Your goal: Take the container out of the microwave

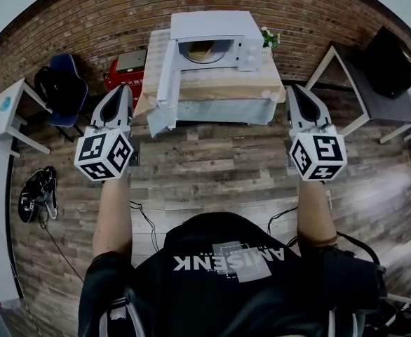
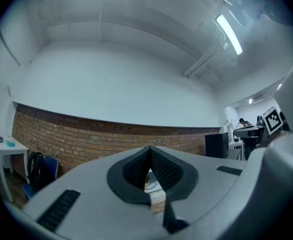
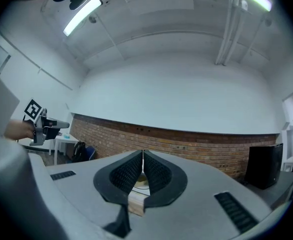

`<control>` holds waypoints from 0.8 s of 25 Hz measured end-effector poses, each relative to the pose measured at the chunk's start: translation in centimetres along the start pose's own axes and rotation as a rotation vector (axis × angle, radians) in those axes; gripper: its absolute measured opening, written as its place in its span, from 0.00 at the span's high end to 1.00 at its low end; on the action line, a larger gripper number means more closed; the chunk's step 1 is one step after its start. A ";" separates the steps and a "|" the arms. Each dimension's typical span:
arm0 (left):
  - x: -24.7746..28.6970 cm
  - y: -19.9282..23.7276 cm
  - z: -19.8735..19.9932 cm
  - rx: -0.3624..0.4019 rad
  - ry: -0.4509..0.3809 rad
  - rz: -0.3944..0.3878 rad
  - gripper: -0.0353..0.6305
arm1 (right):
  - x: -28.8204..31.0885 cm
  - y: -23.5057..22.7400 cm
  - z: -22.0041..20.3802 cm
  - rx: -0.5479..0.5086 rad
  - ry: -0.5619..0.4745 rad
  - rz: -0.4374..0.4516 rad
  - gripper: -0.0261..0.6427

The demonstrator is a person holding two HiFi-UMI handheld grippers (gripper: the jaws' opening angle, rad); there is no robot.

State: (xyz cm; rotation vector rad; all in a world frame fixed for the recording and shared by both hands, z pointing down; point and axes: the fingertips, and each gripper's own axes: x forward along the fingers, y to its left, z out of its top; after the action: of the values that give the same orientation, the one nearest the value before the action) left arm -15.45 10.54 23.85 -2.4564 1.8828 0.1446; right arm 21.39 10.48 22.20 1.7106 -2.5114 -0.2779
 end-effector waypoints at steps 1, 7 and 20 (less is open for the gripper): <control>0.2 -0.1 -0.1 -0.009 0.003 0.008 0.93 | -0.1 -0.7 -0.1 0.004 -0.002 0.003 0.90; 1.2 -3.5 -1.4 -0.004 0.049 -0.025 0.93 | -1.7 -4.8 -1.9 -0.023 0.001 -0.050 0.89; 3.7 -10.1 -2.8 0.015 0.065 0.018 0.93 | -1.5 -11.1 -4.4 0.074 -0.036 0.017 0.89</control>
State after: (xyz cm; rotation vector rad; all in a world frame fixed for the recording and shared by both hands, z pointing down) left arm -4.62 9.33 26.00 -2.4640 1.9245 0.0514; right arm 32.88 7.48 24.30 1.7245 -2.5923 -0.2184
